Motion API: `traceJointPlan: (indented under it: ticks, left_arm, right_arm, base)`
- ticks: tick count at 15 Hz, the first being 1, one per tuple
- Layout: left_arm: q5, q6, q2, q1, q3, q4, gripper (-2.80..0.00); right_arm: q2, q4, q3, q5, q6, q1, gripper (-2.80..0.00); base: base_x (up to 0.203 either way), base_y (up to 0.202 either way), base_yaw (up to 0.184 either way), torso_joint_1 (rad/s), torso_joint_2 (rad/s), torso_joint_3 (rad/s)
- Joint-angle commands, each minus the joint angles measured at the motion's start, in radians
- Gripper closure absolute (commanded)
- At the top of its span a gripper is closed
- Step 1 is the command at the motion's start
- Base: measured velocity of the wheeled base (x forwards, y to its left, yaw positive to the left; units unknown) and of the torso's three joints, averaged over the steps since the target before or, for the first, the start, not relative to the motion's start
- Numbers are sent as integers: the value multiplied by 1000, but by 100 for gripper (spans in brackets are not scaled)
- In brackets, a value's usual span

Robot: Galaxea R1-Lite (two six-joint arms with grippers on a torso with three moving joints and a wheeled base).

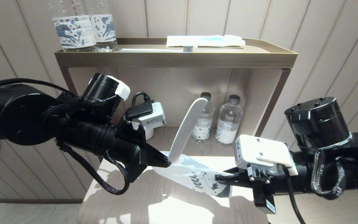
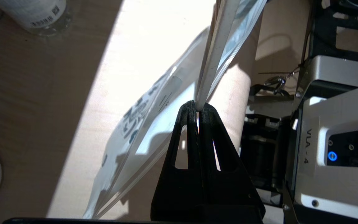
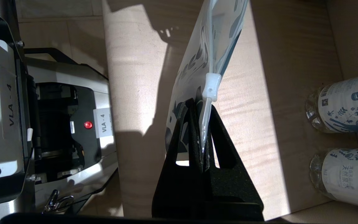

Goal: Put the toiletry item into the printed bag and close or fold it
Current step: Place the comb into the storage bag

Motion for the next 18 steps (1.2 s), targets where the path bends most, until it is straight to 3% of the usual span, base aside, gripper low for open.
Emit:
traceJointPlan:
  ticks: [1, 8, 13, 18]
  left_arm:
    - [3, 15, -4, 9, -1, 15, 0]
    - [63, 44, 18, 12, -84, 58, 0]
    - [70, 132, 29, 11, -132, 151, 0]
    - [56, 140, 21, 12, -183, 170, 0]
  right_arm:
    - [-3, 0, 4, 6, -4, 1, 0]
    - [-19, -2, 24, 46, -1, 2, 0]
    - [-26, 1, 17, 153, 24, 1, 0]
    - [-24, -2, 30, 248, 39, -1, 0]
  base:
    - [0, 0, 0, 0, 0, 0]
    - [0, 0, 0, 0, 0, 0]
    - [0, 0, 0, 0, 0, 0]
    - [0, 0, 0, 0, 0, 0]
